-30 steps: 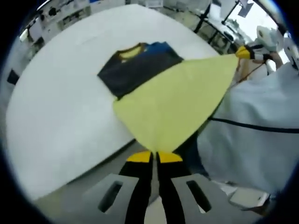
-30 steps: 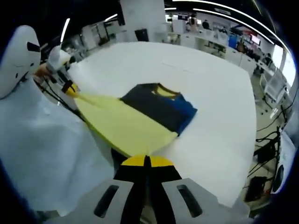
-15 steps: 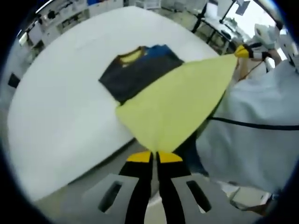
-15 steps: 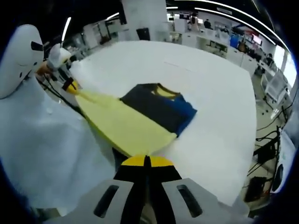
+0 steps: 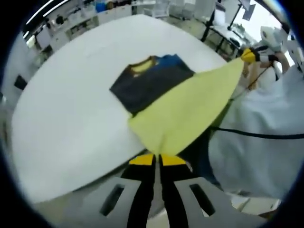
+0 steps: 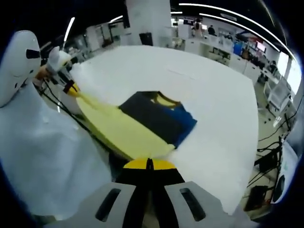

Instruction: Fold the garment on the visible template until the final outline fits inside the template.

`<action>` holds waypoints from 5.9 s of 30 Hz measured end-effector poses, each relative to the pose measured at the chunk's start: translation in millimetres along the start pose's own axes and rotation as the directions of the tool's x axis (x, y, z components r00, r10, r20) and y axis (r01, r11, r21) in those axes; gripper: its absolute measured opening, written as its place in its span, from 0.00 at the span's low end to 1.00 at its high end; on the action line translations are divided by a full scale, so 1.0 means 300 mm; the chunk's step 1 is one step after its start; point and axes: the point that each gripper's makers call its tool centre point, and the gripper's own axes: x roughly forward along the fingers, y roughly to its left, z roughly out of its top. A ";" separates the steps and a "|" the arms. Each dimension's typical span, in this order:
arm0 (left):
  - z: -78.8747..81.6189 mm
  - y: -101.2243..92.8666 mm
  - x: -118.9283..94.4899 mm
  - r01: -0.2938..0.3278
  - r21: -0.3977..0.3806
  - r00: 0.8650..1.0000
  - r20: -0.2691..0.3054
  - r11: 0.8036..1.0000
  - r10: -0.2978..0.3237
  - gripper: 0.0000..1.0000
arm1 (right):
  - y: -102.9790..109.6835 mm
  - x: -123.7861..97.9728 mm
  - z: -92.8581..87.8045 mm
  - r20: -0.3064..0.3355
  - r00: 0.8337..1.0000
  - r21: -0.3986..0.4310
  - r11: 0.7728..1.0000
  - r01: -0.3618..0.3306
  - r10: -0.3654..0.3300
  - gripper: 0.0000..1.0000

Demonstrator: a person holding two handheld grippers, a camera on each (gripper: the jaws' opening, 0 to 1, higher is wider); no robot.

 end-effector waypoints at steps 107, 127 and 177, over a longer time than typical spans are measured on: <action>0.471 0.463 0.406 -0.218 0.068 0.965 0.163 0.973 0.205 0.00 | -0.504 0.501 0.221 0.132 0.980 0.049 0.989 0.142 -0.147 0.01; 0.488 0.529 0.553 -0.132 -0.030 0.979 0.152 0.991 0.135 0.00 | -0.599 0.655 0.170 0.071 0.986 0.083 0.986 0.146 -0.152 0.01; 0.436 0.603 0.755 -0.041 -0.229 0.987 0.144 0.973 0.075 0.00 | -0.682 0.859 0.071 -0.002 0.989 0.202 0.969 0.142 -0.145 0.01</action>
